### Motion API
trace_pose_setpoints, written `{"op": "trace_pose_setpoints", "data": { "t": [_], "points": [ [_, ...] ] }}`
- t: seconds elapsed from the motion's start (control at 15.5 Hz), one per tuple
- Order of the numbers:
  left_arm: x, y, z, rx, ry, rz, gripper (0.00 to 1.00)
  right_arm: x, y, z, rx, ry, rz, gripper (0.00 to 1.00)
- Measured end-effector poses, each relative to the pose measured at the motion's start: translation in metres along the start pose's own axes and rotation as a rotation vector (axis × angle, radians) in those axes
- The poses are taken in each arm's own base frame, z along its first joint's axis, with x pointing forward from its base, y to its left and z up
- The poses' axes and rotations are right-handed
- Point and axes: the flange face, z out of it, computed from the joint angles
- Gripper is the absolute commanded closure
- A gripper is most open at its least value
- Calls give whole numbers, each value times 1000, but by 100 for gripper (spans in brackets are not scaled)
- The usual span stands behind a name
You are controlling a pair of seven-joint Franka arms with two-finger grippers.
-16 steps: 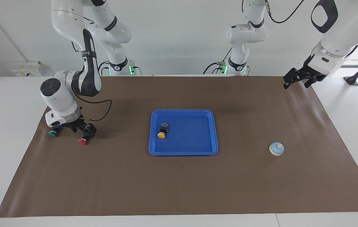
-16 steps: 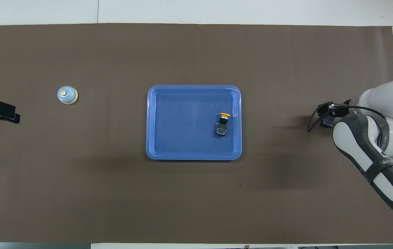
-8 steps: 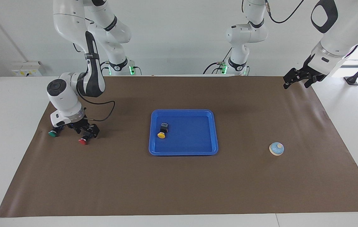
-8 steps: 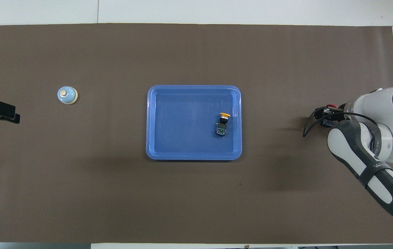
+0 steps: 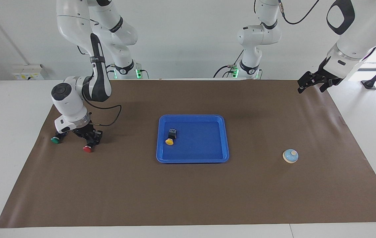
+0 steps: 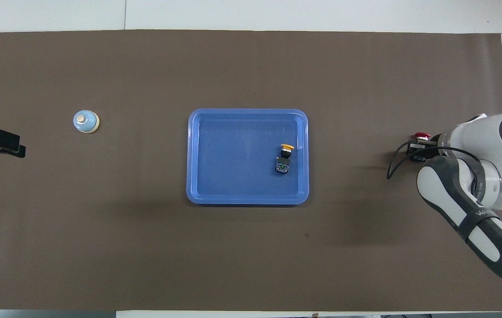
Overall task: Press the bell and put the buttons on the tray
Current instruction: 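Grasp the red-capped button with the right gripper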
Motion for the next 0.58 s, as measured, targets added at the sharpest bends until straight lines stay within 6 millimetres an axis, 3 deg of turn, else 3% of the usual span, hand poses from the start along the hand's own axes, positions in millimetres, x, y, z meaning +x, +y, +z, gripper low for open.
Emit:
{"op": "trace_pose_setpoints", "data": {
  "t": [0.19, 0.32, 0.45, 0.58],
  "points": [
    [0, 0, 0, 0, 0, 0, 0, 10, -15, -20, -6, -24, -27, 100],
    [0, 0, 0, 0, 0, 0, 0, 19, -41, -45, -10, -32, -57, 100],
    [0, 0, 0, 0, 0, 0, 0, 22, -84, -68, -14, -36, -70, 100],
    [0, 0, 0, 0, 0, 0, 0, 12, -138, -81, -14, -27, -61, 100]
  ]
}}
